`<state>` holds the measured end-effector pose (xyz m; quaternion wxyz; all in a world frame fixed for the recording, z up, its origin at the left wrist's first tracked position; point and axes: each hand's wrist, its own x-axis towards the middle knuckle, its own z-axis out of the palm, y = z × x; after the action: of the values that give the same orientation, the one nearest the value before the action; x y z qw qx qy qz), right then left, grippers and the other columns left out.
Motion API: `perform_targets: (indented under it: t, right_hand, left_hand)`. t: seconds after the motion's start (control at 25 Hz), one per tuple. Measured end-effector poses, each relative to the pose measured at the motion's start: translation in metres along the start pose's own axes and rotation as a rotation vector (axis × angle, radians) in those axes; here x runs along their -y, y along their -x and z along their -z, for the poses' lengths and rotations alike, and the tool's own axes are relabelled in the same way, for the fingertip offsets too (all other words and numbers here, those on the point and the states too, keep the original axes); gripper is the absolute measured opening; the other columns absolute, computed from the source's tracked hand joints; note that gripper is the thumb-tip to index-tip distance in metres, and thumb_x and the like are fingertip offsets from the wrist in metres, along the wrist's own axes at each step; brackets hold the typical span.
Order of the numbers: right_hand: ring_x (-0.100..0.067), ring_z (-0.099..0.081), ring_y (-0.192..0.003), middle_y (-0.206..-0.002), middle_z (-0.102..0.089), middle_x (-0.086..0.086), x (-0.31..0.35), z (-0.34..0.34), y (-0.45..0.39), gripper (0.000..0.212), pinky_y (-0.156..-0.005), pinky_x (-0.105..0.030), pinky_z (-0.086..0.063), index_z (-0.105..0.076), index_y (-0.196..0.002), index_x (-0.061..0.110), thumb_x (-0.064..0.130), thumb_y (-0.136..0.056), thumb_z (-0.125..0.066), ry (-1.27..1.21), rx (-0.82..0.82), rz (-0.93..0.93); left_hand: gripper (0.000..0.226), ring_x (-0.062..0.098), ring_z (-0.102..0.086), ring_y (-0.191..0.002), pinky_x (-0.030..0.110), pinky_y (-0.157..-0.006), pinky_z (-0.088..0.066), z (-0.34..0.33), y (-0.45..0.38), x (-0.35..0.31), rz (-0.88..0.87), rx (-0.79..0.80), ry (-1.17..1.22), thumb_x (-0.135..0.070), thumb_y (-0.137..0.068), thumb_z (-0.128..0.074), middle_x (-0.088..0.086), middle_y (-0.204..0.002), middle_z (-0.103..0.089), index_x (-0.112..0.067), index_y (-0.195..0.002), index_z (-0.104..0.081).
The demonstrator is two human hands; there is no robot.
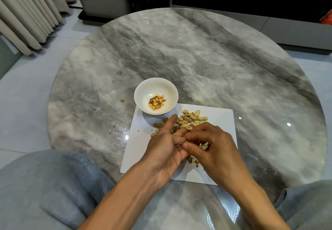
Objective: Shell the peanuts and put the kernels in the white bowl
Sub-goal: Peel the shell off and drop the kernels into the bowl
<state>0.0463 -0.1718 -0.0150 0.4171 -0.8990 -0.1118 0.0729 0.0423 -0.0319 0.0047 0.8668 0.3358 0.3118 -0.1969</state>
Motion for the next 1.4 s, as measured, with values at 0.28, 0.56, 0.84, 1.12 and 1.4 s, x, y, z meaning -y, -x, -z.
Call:
perform_targets:
  t: [0.28, 0.56, 0.84, 1.12, 1.4]
  right_hand:
    - [-0.001, -0.062, -0.068, -0.067, -0.067, 0.021, 0.006, 0.014, 0.000, 0.009, -0.057, -0.011, -0.042, -0.078, -0.077, 0.030, 0.023, -0.083, -0.079, -0.042, 0.007, -0.159]
    - [-0.008, -0.064, -0.057, -0.067, -0.074, 0.002, 0.014, 0.021, -0.004, 0.011, -0.053, -0.021, -0.050, -0.076, -0.076, 0.020, 0.013, -0.084, -0.078, -0.352, -0.072, -0.348]
    - [-0.014, -0.057, -0.052, -0.063, -0.069, -0.011, 0.015, 0.026, -0.007, 0.018, -0.048, -0.021, -0.048, -0.076, -0.071, 0.008, 0.010, -0.088, -0.071, -0.645, 0.002, -0.491]
    - [-0.014, -0.056, -0.056, -0.069, -0.070, -0.012, 0.011, 0.034, -0.008, 0.024, -0.050, -0.023, -0.046, -0.077, -0.074, 0.007, 0.010, -0.093, -0.063, -0.693, 0.101, -0.478]
    - [-0.016, -0.052, -0.058, -0.066, -0.063, -0.011, 0.015, 0.028, -0.007, 0.033, -0.052, -0.024, -0.047, -0.072, -0.070, 0.008, 0.009, -0.098, -0.055, -0.776, 0.100, -0.405]
  left_hand:
    - [0.081, 0.039, -0.073, -0.095, 0.038, -0.070, -0.063, 0.000, 0.001, 0.002, 0.040, -0.008, -0.072, 0.025, -0.083, -0.028, 0.026, -0.107, -0.070, -0.016, -0.153, -0.033]
    - [0.064, 0.020, -0.066, -0.057, 0.029, -0.052, -0.053, 0.004, -0.002, 0.004, -0.112, -0.077, -0.520, 0.019, -0.077, -0.026, 0.008, -0.091, -0.078, -0.013, -0.121, -0.062]
    - [0.024, 0.008, -0.052, -0.045, 0.017, -0.046, -0.042, 0.005, 0.000, 0.004, -0.312, -0.061, -0.669, -0.007, -0.090, -0.059, -0.003, -0.063, -0.061, -0.023, -0.089, -0.078]
    - [0.021, 0.004, -0.070, -0.088, 0.035, -0.080, -0.058, 0.013, -0.012, 0.011, -0.863, 0.026, -1.057, -0.026, -0.080, -0.073, -0.015, -0.090, -0.074, -0.029, -0.099, -0.078]
    - [0.011, 0.007, -0.068, -0.072, 0.031, -0.063, -0.054, 0.019, -0.012, 0.008, -1.231, 0.038, -1.225, -0.015, -0.085, -0.074, -0.005, -0.079, -0.074, -0.017, -0.092, -0.081]
